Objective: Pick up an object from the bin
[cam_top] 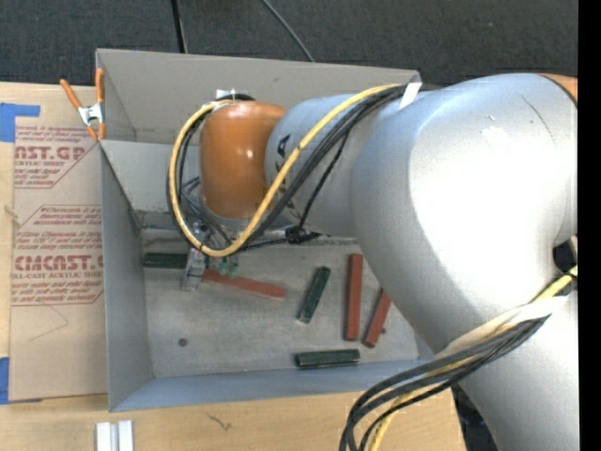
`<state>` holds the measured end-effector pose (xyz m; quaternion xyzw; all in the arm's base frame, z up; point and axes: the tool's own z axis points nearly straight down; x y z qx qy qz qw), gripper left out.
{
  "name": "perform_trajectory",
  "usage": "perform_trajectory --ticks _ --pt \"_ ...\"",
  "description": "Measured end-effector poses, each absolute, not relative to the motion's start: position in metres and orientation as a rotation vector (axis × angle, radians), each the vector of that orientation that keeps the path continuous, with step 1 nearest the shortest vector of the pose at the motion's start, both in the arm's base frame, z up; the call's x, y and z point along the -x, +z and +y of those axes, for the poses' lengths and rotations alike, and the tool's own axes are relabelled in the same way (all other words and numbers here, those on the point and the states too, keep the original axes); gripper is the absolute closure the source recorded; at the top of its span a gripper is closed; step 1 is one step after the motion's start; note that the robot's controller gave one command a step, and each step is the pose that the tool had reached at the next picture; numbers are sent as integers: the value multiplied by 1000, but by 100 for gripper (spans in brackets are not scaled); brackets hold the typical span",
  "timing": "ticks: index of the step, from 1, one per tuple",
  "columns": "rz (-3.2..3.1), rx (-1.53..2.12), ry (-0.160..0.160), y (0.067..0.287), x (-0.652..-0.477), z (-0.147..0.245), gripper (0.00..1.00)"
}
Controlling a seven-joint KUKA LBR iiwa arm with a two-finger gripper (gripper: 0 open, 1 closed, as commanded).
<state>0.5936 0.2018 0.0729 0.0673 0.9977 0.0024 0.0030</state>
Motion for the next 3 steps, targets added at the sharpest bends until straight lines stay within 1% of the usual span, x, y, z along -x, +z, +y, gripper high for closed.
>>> perform_trajectory --ticks 1,2,3 --pt "3129 -211 8 73 -594 202 100" --pt "3118 -114 12 75 -545 196 100" --pt "3140 -76 1 70 -515 200 0"
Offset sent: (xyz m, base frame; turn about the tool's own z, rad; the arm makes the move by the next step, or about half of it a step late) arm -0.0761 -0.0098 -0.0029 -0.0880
